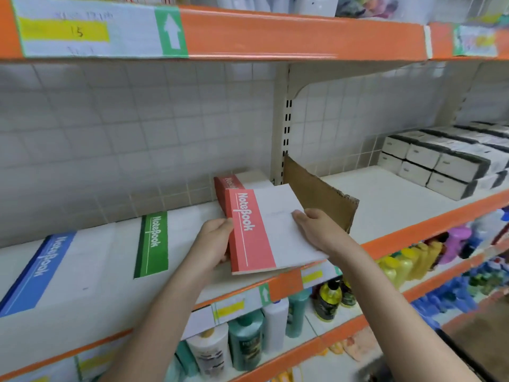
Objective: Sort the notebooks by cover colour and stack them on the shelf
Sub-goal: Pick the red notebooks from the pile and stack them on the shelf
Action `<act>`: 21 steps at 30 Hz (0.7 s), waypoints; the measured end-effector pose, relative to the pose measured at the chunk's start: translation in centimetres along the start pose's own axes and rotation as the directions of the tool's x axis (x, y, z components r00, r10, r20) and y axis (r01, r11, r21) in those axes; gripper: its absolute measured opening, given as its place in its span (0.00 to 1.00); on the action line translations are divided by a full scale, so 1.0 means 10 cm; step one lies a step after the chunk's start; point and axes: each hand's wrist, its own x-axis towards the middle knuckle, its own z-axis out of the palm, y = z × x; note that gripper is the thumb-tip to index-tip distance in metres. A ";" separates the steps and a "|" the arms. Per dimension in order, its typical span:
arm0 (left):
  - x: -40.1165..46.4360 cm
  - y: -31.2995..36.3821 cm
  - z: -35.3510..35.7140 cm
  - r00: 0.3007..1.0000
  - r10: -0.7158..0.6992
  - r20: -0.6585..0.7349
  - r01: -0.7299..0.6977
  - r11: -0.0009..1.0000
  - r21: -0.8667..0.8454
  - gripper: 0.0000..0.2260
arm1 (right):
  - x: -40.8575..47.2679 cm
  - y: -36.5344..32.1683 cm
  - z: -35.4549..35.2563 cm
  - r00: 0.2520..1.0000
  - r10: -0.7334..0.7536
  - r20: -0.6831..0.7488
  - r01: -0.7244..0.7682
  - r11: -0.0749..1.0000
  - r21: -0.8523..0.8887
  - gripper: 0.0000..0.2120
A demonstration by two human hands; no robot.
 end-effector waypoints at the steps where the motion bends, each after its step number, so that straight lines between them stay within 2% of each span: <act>1: 0.07 0.03 0.01 1.000 -0.001 -0.016 0.001 1.000 -0.003 0.15 | 0.10 -0.01 -0.01 1.000 -0.011 0.008 0.012 1.000 -0.019 0.17; 8: 0.59 0.19 0.06 0.991 0.061 -0.121 -0.041 0.987 0.158 0.18 | 0.80 -0.16 -0.06 0.995 -0.101 -0.006 0.097 0.971 -0.221 0.19; 13: 0.93 0.24 0.03 0.975 0.103 -0.198 -0.050 0.966 0.255 0.16 | 1.19 -0.20 -0.07 0.995 -0.098 0.025 0.101 0.960 -0.263 0.20; 16: 1.09 0.24 0.03 0.970 0.095 -0.224 -0.030 0.960 0.277 0.13 | 1.36 -0.18 -0.01 0.996 -0.082 0.030 0.088 0.954 -0.287 0.17; 21: 1.30 0.20 0.04 0.959 0.127 -0.253 -0.023 0.926 0.377 0.17 | 1.55 -0.16 0.07 0.993 -0.118 0.023 0.119 0.935 -0.334 0.11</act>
